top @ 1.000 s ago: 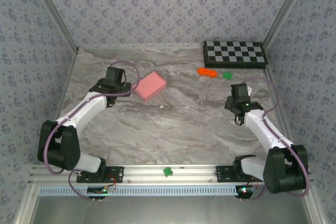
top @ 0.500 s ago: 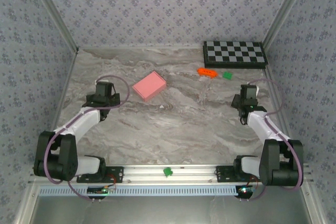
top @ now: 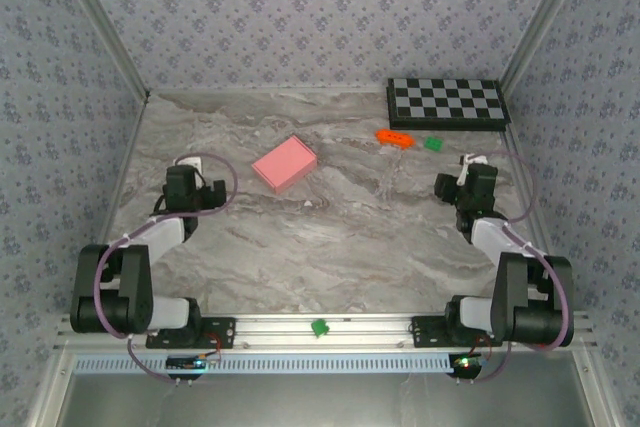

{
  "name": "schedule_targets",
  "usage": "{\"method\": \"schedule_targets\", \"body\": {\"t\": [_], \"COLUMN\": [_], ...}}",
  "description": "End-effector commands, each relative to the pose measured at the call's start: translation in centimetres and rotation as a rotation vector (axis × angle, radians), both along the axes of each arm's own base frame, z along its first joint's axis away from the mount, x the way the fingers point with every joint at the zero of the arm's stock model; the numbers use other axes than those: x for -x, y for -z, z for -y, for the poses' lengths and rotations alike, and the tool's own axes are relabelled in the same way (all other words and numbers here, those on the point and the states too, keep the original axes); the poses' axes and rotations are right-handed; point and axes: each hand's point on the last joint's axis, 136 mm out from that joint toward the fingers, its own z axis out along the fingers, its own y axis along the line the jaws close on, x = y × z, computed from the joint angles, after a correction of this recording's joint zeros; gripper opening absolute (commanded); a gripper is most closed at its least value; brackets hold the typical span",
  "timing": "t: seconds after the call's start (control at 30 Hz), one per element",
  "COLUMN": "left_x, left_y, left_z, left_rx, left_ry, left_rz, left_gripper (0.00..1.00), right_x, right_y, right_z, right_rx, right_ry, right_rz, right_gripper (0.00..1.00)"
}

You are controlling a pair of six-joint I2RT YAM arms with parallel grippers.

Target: Fold the paper box

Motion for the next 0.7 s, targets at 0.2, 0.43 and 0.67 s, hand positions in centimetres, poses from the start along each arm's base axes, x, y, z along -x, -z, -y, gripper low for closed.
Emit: {"method": "schedule_targets", "body": {"t": [0.2, 0.43, 0.67], "left_x": [-2.0, -2.2, -2.9], "left_y": [-3.2, -3.4, -2.2], "left_z": [1.0, 0.2, 0.1], "left_rx": [0.085, 0.119, 0.128], "left_ry": [0.133, 0.140, 0.139], "left_rz": [0.239, 0.334, 0.323], "left_gripper": [1.00, 1.00, 1.00], "right_x": [-1.7, -2.3, -2.1], "right_y": [-1.0, -0.4, 0.8], "right_z": [-1.6, -1.8, -2.2], "right_rx": [0.025, 0.031, 0.056], "right_ry": [-0.137, -0.163, -0.173], "right_rz": [0.179, 0.213, 0.226], "right_gripper": [0.64, 0.65, 0.65]}}
